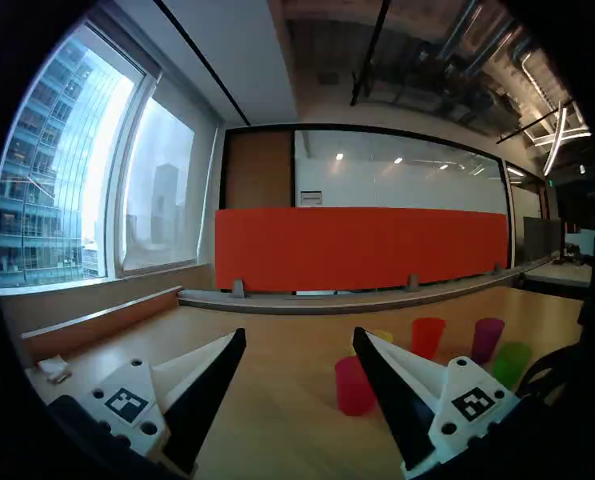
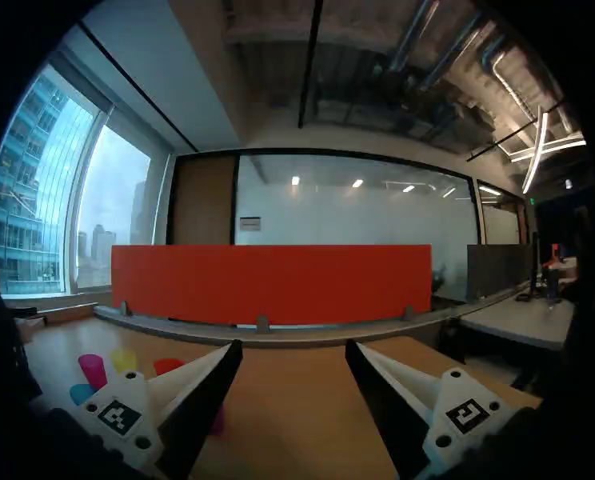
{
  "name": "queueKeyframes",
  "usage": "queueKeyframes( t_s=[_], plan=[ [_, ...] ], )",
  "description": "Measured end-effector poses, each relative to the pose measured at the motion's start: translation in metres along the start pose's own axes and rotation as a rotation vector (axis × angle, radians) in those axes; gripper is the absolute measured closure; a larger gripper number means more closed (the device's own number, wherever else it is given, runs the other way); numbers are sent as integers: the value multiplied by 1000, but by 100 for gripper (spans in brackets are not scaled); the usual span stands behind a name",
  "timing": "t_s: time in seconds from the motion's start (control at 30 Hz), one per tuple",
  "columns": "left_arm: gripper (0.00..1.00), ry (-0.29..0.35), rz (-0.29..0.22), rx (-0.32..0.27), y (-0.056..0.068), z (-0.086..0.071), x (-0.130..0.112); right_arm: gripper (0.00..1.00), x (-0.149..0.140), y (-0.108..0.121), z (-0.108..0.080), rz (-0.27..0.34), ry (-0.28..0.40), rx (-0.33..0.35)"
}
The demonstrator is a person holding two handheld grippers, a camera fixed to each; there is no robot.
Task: Pour water
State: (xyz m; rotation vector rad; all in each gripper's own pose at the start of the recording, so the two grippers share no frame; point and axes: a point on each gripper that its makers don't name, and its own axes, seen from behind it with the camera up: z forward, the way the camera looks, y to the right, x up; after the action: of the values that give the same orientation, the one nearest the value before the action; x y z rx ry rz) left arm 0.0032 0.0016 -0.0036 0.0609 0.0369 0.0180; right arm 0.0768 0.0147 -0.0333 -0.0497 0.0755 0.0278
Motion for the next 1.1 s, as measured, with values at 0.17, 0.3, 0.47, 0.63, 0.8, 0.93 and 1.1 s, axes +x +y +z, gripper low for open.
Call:
queueKeyframes(
  t_s=[0.17, 0.3, 0.47, 0.63, 0.8, 0.93, 1.1],
  plan=[
    [0, 3, 5, 7, -6, 0, -9, 0, 0, 1, 0, 11, -1, -5],
    [0, 7, -5, 6, -8, 0, -14, 0, -1, 2, -1, 20, -2, -11],
    [0, 9, -11, 0, -8, 1, -19, 0, -1, 3, -1, 25, -2, -13],
    [0, 12, -13, -4, -8, 0, -22, 0, -2, 3, -1, 21, -7, -16],
    [0, 15, -29, -8, -8, 0, -24, 0, -2, 2, -2, 21, -6, -16],
    [0, 9, -31, -8, -10, 1, -27, 0, -1, 1, -2, 22, -8, -14],
    [0, -3, -17, -4, -11, 3, -31, 0, -1, 0, -2, 23, -8, -14]
  ],
)
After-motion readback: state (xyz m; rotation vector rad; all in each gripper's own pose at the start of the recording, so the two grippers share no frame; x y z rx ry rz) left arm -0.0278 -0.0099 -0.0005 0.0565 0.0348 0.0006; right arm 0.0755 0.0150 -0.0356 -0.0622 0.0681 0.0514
